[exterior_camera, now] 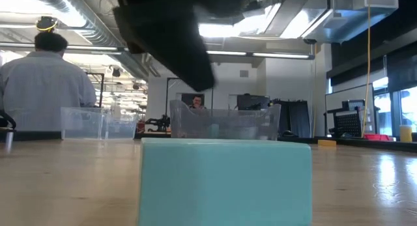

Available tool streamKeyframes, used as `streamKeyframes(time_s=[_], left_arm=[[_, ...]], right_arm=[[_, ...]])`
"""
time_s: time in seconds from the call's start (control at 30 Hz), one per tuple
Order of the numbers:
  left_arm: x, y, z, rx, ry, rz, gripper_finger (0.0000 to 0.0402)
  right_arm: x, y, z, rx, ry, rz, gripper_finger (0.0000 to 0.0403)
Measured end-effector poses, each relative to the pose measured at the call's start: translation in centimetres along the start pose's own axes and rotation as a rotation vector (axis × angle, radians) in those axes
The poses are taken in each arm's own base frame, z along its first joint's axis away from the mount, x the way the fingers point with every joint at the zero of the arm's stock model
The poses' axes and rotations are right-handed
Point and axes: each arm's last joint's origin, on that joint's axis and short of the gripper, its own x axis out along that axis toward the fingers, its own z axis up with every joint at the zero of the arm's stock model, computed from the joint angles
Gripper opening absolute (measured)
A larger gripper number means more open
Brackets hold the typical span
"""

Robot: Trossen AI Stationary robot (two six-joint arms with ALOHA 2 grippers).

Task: Sort & place blocks by color
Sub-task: Put the light blue block into the black transparent bin

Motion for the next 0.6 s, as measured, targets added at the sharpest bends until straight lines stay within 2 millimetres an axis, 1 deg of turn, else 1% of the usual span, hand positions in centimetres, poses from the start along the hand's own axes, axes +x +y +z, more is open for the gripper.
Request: streamKeyframes(time_s=[0.1, 0.27, 0.5, 0.6], left_arm=[[1.2, 0.1, -0.4, 0.0, 0.015, 0.004, 0.0223], [2.5, 0.5, -1.0, -0.038, 0.031, 0.035, 0.0223], [4.6, 1.2, -2.0, -0.043, 0.068, 0.074, 0.0223], [4.8, 1.2, -2.1, -0.079, 0.089, 0.068, 0.0218]], right_arm=[[0.0, 0.0, 0.0, 0.0, 0.001, 0.0, 0.0212], [0.0, 0.0, 0.0, 0.001, 0.002, 0.0, 0.0212], [0.0, 0.0, 0.0, 0.0, 0.004, 0.0, 0.0212], [0.0, 0.0, 0.0, 0.0, 0.004, 0.0, 0.0212]])
